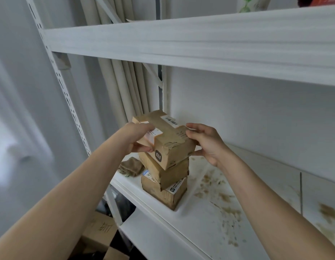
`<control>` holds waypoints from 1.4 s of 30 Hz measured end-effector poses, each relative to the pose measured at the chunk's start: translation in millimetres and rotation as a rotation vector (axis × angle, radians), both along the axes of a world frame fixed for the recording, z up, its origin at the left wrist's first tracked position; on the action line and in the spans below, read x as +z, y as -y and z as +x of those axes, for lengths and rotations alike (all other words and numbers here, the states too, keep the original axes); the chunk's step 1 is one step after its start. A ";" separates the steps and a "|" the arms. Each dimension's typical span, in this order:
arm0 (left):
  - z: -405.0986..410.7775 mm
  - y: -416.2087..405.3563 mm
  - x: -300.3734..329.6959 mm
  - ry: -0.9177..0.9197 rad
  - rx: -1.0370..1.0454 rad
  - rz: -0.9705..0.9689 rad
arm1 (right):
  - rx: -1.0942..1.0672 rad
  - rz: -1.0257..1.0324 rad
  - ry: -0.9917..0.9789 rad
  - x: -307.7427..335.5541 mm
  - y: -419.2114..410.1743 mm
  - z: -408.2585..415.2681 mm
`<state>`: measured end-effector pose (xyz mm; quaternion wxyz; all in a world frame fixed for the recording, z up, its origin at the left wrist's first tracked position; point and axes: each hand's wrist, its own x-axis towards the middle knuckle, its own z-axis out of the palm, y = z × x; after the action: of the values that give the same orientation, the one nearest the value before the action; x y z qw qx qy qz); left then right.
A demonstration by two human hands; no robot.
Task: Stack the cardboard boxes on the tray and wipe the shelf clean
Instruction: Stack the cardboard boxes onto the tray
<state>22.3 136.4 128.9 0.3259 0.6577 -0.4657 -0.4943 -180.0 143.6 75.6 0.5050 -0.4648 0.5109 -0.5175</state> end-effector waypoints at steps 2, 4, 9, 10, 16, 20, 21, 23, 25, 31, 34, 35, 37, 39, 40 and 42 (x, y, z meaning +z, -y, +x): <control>0.7 1.6 -2.5 0.008 -0.010 0.011 | 0.003 -0.002 -0.008 -1.8 0.5 0.2; -0.5 3.4 -3.6 0.021 -0.025 0.017 | 0.008 0.004 -0.011 -3.0 0.6 0.0; -5.2 7.4 -5.7 0.060 -0.048 0.043 | 0.017 0.014 -0.034 -4.1 -0.2 -3.6; -6.4 7.9 -6.2 0.066 -0.046 0.046 | 0.018 0.016 -0.041 -3.8 -0.4 -4.3; -12.4 11.6 -8.4 0.121 0.073 -0.044 | 0.015 0.003 -0.127 -3.1 -4.4 -6.7; -22.6 7.5 -3.7 0.207 0.146 -0.157 | 0.015 -0.002 -0.150 -0.8 -11.7 -12.3; -25.7 5.6 -1.5 0.227 0.134 -0.193 | 0.013 -0.002 -0.153 -0.3 -13.3 -13.5; -34.5 0.3 3.6 0.264 0.113 -0.287 | -0.004 0.000 -0.160 0.3 -18.3 -18.8; -44.1 -3.9 7.3 0.306 0.093 -0.391 | -0.030 0.005 -0.162 0.6 -24.1 -25.5; -95.3 -22.7 19.1 0.244 -0.130 -0.627 | -0.142 0.007 -0.170 4.2 -52.3 -59.2; -135.4 -35.9 21.8 0.181 -0.404 -0.647 | -0.217 0.011 -0.173 5.2 -75.9 -89.2; -150.2 -40.5 20.9 0.179 -0.485 -0.643 | -0.245 0.014 -0.178 5.9 -85.4 -101.4; -180.1 -52.2 19.0 0.184 -0.621 -0.634 | -0.313 0.027 -0.186 7.0 -107.0 -128.1; -211.3 -64.5 15.6 0.185 -0.731 -0.614 | -0.394 0.037 -0.192 8.1 -132.6 -157.5; -225.9 -70.2 13.7 0.188 -0.772 -0.603 | -0.431 0.044 -0.204 8.3 -145.3 -171.3; -254.3 -83.4 9.8 0.189 -0.851 -0.591 | -0.511 0.065 -0.223 7.9 -170.9 -197.0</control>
<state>-232.0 219.8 138.7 0.2244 0.3320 -0.8385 -0.3692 -377.0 314.5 83.5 0.3137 -0.3586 0.6803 -0.5569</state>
